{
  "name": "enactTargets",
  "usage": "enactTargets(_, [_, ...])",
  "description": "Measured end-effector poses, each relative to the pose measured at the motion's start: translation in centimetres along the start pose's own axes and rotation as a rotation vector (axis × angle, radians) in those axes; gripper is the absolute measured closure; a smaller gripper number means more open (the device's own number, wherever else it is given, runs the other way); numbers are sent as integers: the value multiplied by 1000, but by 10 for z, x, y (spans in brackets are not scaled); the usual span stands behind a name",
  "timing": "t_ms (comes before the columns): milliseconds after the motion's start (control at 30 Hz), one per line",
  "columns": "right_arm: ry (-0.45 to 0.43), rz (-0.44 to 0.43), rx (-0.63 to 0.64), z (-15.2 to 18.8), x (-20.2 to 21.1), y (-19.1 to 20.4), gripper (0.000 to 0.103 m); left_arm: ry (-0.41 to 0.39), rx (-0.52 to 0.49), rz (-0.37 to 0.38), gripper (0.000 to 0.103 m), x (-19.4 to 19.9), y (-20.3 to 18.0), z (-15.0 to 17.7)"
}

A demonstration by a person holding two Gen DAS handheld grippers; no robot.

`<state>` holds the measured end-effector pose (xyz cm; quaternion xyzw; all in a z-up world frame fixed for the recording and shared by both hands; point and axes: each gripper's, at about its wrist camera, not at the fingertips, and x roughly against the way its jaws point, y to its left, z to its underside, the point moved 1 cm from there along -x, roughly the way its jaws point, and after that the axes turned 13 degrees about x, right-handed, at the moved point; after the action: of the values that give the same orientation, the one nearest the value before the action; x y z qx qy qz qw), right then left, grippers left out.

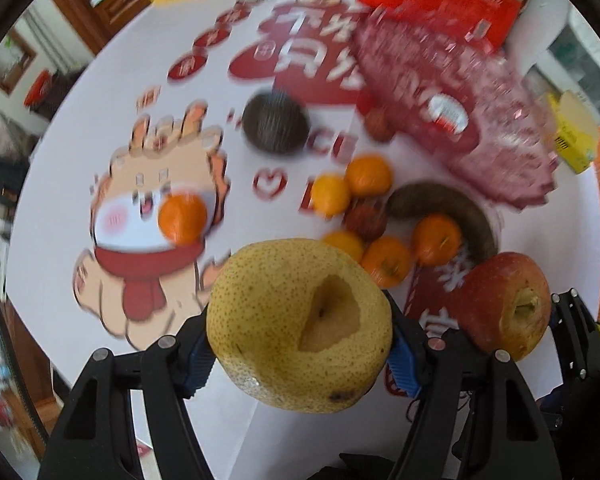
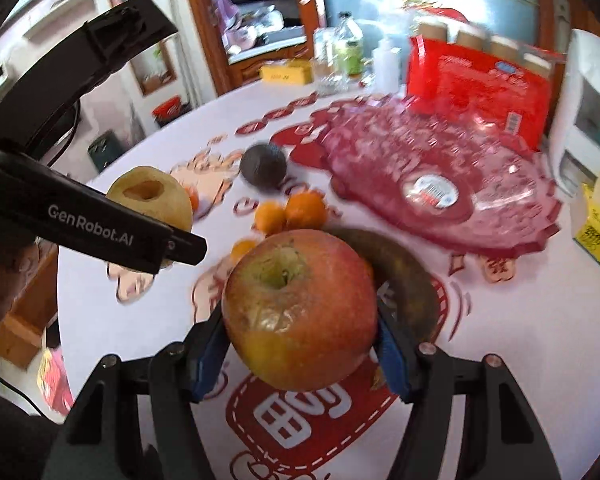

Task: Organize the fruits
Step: 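Lift the apple and pear and carry both toward the pink glass bowl, then lower the apple and pear into the bowl and open both tools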

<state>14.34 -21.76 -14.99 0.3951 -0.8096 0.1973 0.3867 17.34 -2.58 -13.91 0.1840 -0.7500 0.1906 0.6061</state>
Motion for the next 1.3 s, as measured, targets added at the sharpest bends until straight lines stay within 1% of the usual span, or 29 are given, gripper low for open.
enactTargets(33, [-13,4,-22,-5,5,-4,37,-22,-21,10,33,9,-5,-7])
enactTargets(133, [-44,32,-57,-16,13,-13,37,-72,-78,24,33,26,-19,-14])
enactTargets(267, [-78,75,-118,-31,22,-29,37,-122,-135,61,33,41,-39,-23])
enactTargets(400, [-101,139,-190,-43,26,-54,37,-176,-190,81,33,50,-61,-44])
enactTargets(567, [-86,198,-275,-46,22,-81,37,-217,-219,133,33,54,-83,-64])
enactTargets(667, [-74,210,-323,-42,20,-93,37,-231,-235,167,33,47,-93,-73])
enactTargets(833, [-32,217,-435,-36,13,-110,37,-204,-261,203,33,28,-108,-82])
enactTargets(967, [5,215,-462,-33,3,-113,37,-158,-282,227,33,6,-116,-87])
enactTargets(1133, [14,214,-465,-33,-6,-112,37,-121,-314,230,32,-17,-125,-92])
enactTargets(1300, [44,210,-486,-32,-16,-114,36,-71,-298,229,32,-31,-124,-95])
